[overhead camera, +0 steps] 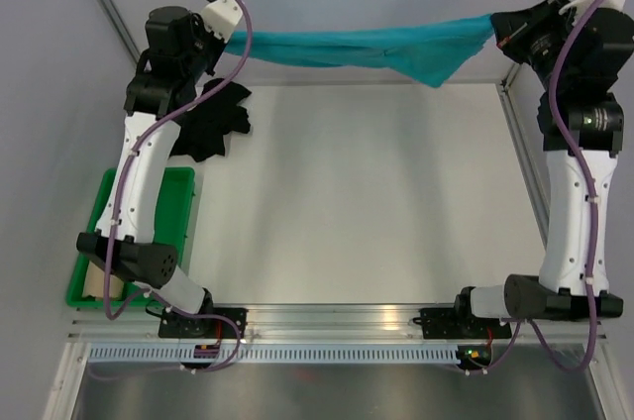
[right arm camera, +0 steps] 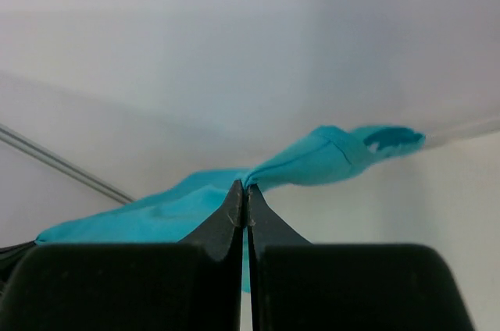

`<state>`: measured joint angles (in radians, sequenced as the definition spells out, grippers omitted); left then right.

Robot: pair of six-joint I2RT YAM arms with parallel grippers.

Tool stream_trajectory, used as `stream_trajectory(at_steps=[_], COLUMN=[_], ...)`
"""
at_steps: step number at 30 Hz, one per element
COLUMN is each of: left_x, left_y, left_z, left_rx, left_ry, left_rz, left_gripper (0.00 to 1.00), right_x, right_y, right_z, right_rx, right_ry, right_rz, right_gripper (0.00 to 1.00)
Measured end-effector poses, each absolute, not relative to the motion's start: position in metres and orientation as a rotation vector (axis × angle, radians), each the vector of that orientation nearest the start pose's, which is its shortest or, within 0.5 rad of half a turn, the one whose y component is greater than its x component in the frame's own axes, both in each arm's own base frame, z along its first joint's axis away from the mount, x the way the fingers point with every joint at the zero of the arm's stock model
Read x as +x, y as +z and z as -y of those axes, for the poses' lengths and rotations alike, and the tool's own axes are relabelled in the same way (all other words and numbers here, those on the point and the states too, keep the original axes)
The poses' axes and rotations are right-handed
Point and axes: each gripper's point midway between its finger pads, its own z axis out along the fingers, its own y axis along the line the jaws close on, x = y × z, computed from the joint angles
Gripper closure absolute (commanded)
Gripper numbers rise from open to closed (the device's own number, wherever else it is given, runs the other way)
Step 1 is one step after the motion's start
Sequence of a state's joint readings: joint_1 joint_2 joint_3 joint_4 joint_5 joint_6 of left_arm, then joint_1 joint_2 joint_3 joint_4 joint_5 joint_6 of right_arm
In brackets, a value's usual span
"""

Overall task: Roll the t-shirts
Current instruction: Flatten the tshirt

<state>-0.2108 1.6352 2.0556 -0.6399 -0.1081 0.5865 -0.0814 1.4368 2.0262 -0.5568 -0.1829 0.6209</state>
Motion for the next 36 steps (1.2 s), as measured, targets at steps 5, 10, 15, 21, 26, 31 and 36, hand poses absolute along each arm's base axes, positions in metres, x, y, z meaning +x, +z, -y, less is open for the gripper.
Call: stream_trajectory(at_steps=[5,10,15,21,26,31,36], left_x=[0.448,0.43,0.376,0.314,0.313,0.309,0.303], left_y=[0.373,0.226,0.094,0.018,0.027,0.05,0.056], left_z=[0.066,0.071,0.059,0.044,0.041,0.042,0.043], left_rx=[0.728,0.916,1.113,1.283,1.308,1.309,1.331], left_ry=[0.29,0.211,0.164,0.126,0.159,0.166,0.151], left_rz=[-1.771,-2.0,-2.228,-2.372,-2.315,-2.258,-2.251], left_gripper=[0.98,0.98,0.96,0.81,0.62,0.66,0.64], right_x=[0.383,0.386,0.338,0.3,0.302,0.32,0.341], right_y=[0.459,0.281,0.144,0.071,0.059,0.073,0.084], right_z=[-0.024,-0.024,-0.03,-0.034,-0.032,-0.029,-0.028], right_rx=[0.436,0.585,0.718,0.781,0.774,0.741,0.709], right_ry=[0.551,0.512,0.48,0.457,0.437,0.437,0.44], right_rz=[-1.627,-1.983,-2.289,-2.449,-2.472,-2.431,-2.408], right_gripper=[1.0,1.0,1.0,1.0,1.0,0.99,0.44])
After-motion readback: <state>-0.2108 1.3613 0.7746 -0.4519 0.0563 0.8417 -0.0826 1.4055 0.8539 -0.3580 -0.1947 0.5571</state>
